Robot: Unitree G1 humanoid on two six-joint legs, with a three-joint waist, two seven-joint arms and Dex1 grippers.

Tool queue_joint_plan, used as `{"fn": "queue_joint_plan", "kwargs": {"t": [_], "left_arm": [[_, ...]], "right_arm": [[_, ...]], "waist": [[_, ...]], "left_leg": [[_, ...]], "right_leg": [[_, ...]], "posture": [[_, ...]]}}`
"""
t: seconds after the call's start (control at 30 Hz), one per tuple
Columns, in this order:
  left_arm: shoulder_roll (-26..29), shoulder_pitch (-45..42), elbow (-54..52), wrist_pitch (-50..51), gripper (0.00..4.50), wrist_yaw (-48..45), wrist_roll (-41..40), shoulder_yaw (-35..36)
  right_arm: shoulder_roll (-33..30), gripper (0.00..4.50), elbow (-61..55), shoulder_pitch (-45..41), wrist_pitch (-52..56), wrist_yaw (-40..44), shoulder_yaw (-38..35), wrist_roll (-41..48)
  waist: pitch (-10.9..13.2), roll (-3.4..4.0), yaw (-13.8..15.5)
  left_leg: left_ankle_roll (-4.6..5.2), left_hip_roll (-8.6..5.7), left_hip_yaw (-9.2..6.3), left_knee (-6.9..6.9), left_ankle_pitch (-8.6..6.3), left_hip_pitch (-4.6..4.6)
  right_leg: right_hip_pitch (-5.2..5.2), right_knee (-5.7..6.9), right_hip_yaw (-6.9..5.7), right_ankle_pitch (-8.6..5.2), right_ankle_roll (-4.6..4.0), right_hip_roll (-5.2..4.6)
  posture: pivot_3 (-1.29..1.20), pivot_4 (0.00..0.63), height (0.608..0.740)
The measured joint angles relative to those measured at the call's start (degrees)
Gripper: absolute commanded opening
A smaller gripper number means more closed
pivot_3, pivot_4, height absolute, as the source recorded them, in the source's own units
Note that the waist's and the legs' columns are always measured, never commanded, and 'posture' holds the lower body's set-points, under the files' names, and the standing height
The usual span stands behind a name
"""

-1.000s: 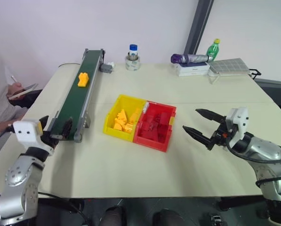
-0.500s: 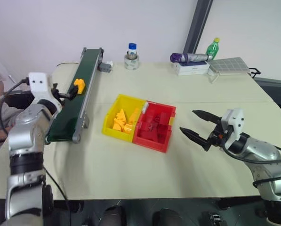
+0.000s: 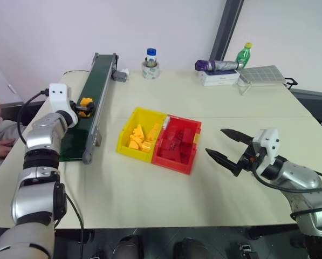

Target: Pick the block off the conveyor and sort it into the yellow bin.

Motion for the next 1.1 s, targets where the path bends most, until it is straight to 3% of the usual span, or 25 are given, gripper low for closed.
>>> {"fn": "queue_joint_plan", "kwargs": {"t": [0.17, 0.33, 0.63, 0.77, 0.9, 1.1], "left_arm": [[-0.1, 0.8, -0.7, 1.6, 1.27, 0.6, 0.1, 0.0], [0.0, 3.3, -6.4, 3.0, 1.32, 1.3, -0.1, 0.4], [-4.1, 7.8, -37.4, 14.7, 1.32, -6.6, -12.4, -0.2], [-8.5, 9.9, -45.7, 20.7, 1.32, -8.4, -13.7, -8.0], [-12.1, 13.3, -46.0, 21.9, 1.32, -4.5, -10.5, -12.8], [-14.4, 13.3, -44.4, 19.8, 4.15, -0.5, -8.9, -11.0]], "right_arm": [[0.0, 4.5, 0.0, 0.0, 0.0, -0.2, 0.0, 0.0], [0.0, 4.5, 0.0, 0.1, 0.0, -0.4, -0.1, -0.1], [-0.1, 4.5, 0.0, -0.1, 0.0, -0.6, -0.1, -0.1], [-0.1, 4.5, 0.0, -0.3, 0.0, -0.5, -0.1, -0.1], [-0.1, 4.5, -0.1, -0.3, -0.1, -0.7, -0.1, -0.1], [-0.1, 4.5, -0.5, 0.3, -0.1, -1.0, -0.4, -0.1]], "waist": [[0.0, -0.01, -0.1], [0.0, -0.02, 0.0], [0.0, -0.02, 0.1], [0.0, 0.01, 0.0], [0.0, 0.0, -0.4], [0.0, 0.01, -0.1]], "left_leg": [[-0.02, 0.0, -0.01, 0.02, 0.01, 0.01], [-0.05, 0.01, -0.02, 0.03, 0.03, 0.01], [-0.05, -0.02, -0.07, 0.15, 0.04, 0.08], [-0.03, -0.02, -0.09, 0.17, 0.09, 0.21], [-0.08, 0.03, -0.11, 0.13, 0.19, 0.21], [-0.09, 0.01, -0.16, 0.09, 0.22, 0.2]], "right_leg": [[0.0, 0.05, 0.01, 0.0, 0.0, 0.0], [0.0, 0.08, 0.01, 0.0, 0.0, 0.0], [0.17, 0.11, 0.0, 0.01, 0.02, -0.06], [0.28, 0.14, 0.02, 0.02, 0.03, -0.03], [0.21, 0.17, 0.06, 0.02, 0.02, 0.05], [0.22, 0.16, 0.05, 0.02, 0.02, 0.06]], "posture": [[0.0, 0.15, 0.74], [0.0, 0.15, 0.74], [0.0, 0.15, 0.74], [0.0, 0.15, 0.74], [0.0, 0.15, 0.74], [0.0, 0.15, 0.74]]}}
